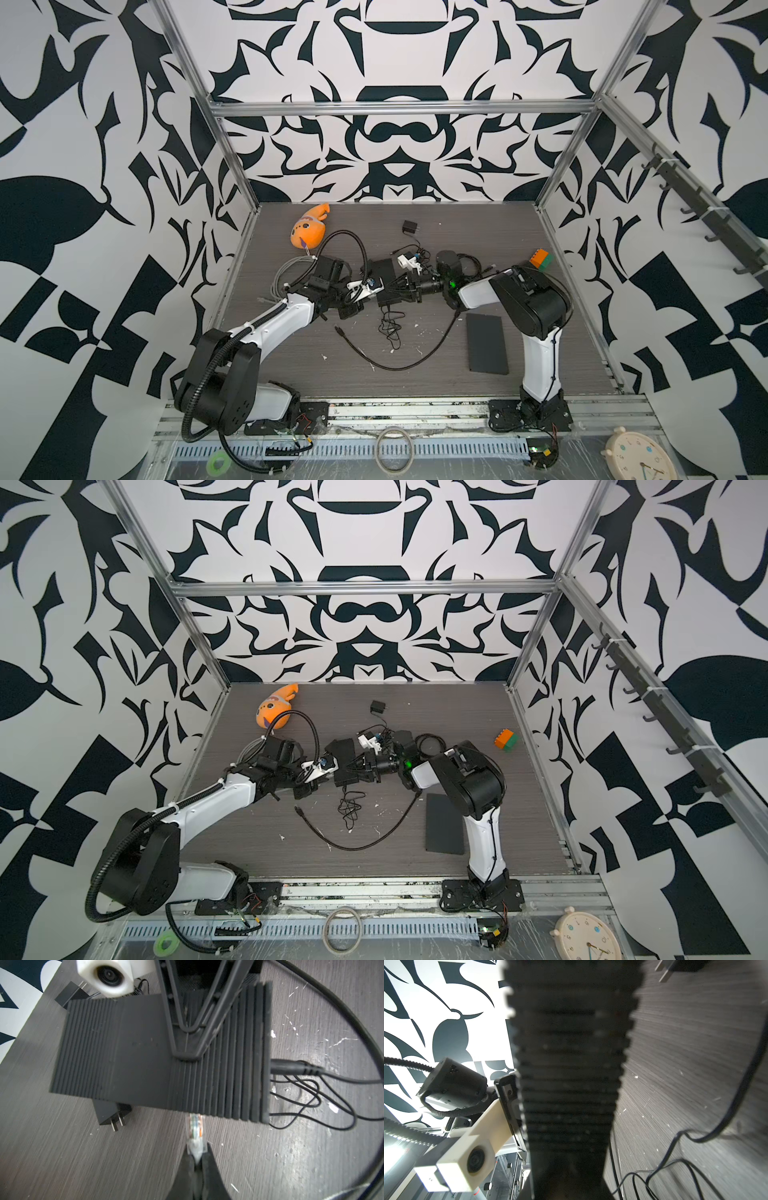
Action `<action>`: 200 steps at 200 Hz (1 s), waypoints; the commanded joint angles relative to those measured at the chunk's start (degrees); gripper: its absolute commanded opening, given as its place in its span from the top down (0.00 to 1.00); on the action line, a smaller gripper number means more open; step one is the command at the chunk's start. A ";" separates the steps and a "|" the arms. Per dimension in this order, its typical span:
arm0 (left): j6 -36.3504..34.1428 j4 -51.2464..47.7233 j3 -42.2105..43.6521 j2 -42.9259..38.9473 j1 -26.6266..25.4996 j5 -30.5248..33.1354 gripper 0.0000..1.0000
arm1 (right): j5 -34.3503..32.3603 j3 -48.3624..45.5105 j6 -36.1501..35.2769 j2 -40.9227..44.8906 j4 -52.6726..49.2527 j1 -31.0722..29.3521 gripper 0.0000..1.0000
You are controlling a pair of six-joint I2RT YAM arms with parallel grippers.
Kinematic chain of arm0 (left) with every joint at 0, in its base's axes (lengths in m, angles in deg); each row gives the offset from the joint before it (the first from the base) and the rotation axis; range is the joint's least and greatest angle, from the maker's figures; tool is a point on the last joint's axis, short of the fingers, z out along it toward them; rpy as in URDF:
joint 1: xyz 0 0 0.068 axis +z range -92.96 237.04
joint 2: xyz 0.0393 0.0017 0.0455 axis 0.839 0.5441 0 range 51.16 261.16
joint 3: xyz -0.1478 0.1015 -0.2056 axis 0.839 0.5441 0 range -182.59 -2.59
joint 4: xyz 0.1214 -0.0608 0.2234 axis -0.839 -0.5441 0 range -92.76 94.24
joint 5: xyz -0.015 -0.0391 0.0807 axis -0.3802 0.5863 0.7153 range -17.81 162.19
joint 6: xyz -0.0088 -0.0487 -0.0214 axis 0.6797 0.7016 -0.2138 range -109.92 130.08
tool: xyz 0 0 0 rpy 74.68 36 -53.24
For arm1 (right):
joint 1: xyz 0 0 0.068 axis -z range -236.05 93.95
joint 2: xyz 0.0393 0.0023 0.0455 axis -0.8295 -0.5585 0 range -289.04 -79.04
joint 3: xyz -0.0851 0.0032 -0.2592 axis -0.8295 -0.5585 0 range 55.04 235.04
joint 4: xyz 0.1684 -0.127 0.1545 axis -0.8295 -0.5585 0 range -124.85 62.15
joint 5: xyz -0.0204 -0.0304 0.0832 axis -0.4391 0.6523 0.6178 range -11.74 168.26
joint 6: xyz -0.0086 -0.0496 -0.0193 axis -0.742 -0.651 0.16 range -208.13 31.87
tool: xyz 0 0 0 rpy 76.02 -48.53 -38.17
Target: Insert the plug into the switch port
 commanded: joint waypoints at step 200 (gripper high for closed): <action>-2.19 -1.51 -4.05 -0.01 -1.15 -5.37 1.00 | 2.96 2.48 -3.22 1.02 3.47 -3.28 0.97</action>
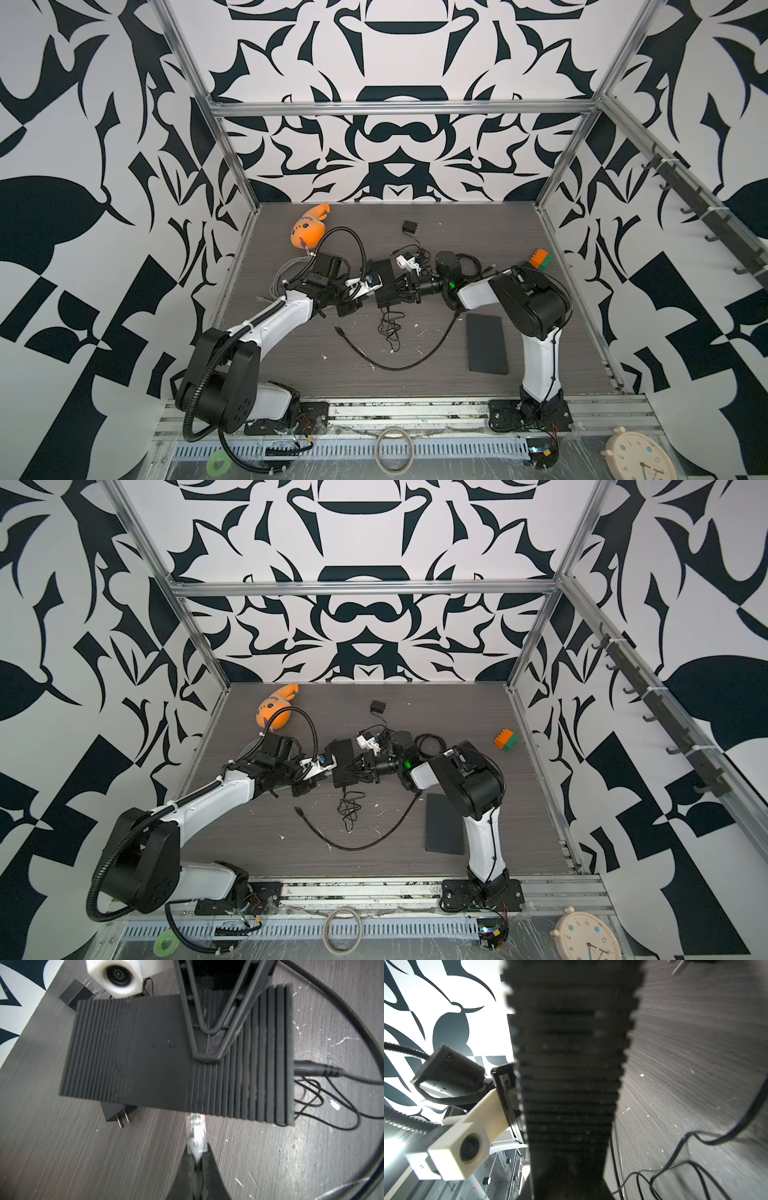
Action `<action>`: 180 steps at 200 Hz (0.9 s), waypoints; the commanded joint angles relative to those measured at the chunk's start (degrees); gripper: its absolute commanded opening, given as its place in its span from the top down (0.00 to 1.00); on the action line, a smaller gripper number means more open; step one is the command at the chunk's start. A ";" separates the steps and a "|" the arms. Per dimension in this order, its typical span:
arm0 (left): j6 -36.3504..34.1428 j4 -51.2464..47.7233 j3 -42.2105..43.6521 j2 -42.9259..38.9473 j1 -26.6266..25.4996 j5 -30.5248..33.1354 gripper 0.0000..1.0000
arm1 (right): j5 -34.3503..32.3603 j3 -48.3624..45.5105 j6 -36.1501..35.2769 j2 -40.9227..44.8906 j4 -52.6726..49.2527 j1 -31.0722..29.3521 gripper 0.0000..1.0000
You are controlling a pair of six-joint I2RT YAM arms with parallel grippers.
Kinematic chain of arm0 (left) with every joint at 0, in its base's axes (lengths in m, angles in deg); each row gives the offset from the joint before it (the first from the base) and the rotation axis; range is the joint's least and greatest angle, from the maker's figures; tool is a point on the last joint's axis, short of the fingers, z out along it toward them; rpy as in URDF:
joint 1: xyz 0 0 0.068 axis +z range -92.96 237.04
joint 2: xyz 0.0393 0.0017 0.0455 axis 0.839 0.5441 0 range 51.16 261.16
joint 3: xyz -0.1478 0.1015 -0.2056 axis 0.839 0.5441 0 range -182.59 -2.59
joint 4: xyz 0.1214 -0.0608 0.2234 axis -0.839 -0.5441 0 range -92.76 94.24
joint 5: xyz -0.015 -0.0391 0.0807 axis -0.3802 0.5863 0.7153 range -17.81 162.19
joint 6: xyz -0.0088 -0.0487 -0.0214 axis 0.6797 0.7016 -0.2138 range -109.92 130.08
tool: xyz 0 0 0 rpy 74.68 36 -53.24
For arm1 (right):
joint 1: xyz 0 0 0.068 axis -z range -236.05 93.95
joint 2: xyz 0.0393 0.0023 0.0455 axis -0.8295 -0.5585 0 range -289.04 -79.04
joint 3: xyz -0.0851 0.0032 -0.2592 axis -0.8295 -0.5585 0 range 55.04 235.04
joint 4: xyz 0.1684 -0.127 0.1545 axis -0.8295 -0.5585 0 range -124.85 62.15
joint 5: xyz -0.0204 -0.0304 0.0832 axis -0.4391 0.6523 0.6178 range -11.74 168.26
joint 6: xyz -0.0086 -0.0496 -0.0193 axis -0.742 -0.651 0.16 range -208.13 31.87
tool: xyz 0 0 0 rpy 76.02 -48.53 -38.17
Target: Insert the plug into the switch port
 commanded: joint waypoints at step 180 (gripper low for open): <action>-0.32 2.36 -2.87 0.61 -3.88 -6.58 1.00 | 1.40 1.62 -4.79 1.50 1.20 -2.80 0.98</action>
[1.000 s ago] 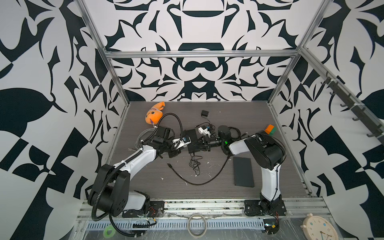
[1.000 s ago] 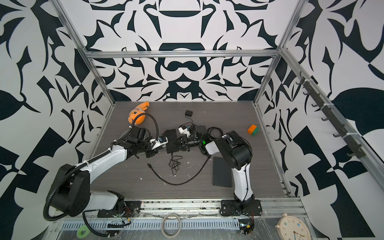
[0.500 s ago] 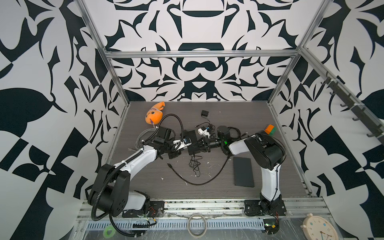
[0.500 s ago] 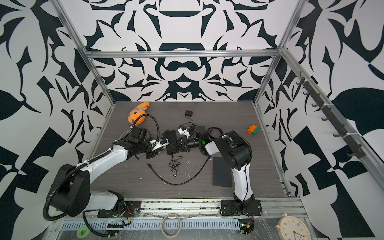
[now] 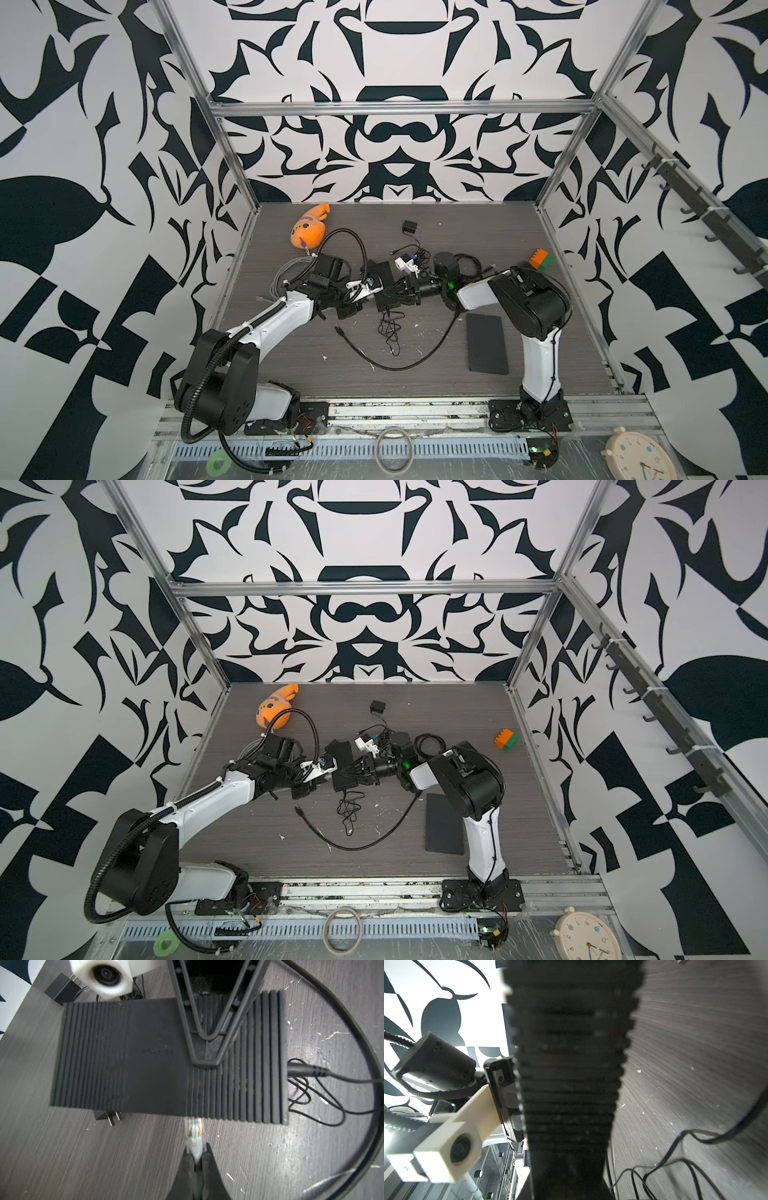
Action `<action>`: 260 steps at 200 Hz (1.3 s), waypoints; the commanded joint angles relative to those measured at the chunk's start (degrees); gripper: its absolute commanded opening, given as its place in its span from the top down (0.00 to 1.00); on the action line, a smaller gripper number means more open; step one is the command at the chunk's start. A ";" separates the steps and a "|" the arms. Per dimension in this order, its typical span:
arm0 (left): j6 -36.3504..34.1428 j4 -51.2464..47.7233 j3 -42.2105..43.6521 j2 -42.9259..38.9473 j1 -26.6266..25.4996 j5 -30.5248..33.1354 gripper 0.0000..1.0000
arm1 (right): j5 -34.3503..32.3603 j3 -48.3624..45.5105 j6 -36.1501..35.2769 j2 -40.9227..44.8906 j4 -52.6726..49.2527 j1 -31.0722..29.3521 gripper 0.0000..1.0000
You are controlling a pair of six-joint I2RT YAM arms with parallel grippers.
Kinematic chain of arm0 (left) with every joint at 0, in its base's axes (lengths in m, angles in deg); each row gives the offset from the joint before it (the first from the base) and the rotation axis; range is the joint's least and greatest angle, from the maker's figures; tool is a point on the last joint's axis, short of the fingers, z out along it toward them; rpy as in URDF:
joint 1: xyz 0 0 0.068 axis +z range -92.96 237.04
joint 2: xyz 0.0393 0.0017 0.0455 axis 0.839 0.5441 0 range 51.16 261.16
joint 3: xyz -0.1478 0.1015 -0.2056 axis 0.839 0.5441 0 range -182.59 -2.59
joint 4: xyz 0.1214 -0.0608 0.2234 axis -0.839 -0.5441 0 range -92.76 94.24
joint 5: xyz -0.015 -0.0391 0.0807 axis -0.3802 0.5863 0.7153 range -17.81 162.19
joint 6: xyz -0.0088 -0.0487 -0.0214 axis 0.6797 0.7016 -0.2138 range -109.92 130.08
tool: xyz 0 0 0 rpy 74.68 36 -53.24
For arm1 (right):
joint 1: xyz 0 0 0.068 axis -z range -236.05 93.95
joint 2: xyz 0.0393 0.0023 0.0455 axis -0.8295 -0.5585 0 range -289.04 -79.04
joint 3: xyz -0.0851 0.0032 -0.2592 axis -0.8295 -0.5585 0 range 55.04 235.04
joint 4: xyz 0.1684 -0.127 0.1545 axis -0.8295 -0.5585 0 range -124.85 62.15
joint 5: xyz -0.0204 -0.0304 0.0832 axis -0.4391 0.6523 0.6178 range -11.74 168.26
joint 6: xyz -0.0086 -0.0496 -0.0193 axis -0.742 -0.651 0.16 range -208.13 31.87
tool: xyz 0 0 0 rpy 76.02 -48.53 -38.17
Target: Insert the plug into the switch port
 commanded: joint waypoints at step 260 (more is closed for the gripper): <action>-0.15 17.58 -8.11 10.15 -8.56 -13.43 1.00 | 1.12 5.25 6.65 -3.89 12.49 -8.15 1.00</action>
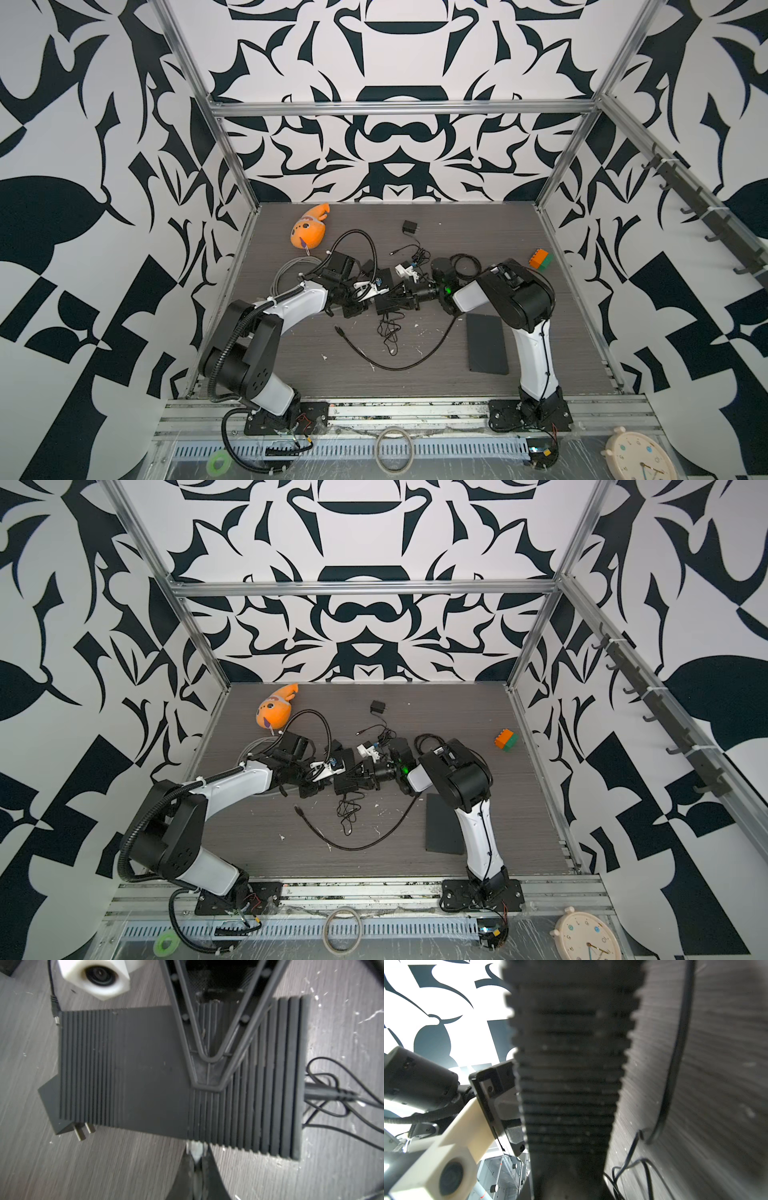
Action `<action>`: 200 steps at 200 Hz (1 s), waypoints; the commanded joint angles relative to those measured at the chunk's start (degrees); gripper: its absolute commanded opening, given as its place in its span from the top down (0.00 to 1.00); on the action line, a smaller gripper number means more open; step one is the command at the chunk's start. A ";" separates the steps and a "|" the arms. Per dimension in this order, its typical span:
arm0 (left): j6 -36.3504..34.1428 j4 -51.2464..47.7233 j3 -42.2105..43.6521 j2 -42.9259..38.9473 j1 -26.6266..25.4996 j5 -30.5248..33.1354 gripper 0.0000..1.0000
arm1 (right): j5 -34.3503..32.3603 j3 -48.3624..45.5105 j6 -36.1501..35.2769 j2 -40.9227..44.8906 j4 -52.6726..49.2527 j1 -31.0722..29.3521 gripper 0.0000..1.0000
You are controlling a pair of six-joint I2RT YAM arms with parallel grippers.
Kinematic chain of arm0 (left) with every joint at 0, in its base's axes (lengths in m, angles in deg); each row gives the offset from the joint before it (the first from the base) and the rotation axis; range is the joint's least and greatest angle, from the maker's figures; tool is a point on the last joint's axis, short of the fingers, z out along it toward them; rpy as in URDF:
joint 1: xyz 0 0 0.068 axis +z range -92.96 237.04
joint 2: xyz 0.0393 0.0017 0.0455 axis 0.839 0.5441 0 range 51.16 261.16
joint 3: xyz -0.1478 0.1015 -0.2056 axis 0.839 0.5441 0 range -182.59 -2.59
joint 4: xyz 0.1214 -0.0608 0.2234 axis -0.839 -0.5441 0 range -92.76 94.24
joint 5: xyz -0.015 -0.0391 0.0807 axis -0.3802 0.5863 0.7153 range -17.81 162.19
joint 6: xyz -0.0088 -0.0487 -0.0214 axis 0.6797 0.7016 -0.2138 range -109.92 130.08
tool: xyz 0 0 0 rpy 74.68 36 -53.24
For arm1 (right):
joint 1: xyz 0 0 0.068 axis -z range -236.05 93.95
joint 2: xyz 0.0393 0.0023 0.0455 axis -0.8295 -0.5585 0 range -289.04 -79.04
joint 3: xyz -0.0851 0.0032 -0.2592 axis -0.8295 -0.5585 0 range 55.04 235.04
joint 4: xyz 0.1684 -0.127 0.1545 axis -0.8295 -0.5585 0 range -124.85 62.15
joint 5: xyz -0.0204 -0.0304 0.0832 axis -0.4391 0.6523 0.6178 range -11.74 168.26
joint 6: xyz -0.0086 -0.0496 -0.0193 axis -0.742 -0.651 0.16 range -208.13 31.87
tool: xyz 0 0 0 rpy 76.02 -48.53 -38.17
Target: Insert the plug into the switch port
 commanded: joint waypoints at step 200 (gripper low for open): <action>-3.54 16.51 -1.89 -2.26 -6.12 -11.99 1.00 | 9.82 11.85 -17.41 3.64 -16.14 -10.22 0.98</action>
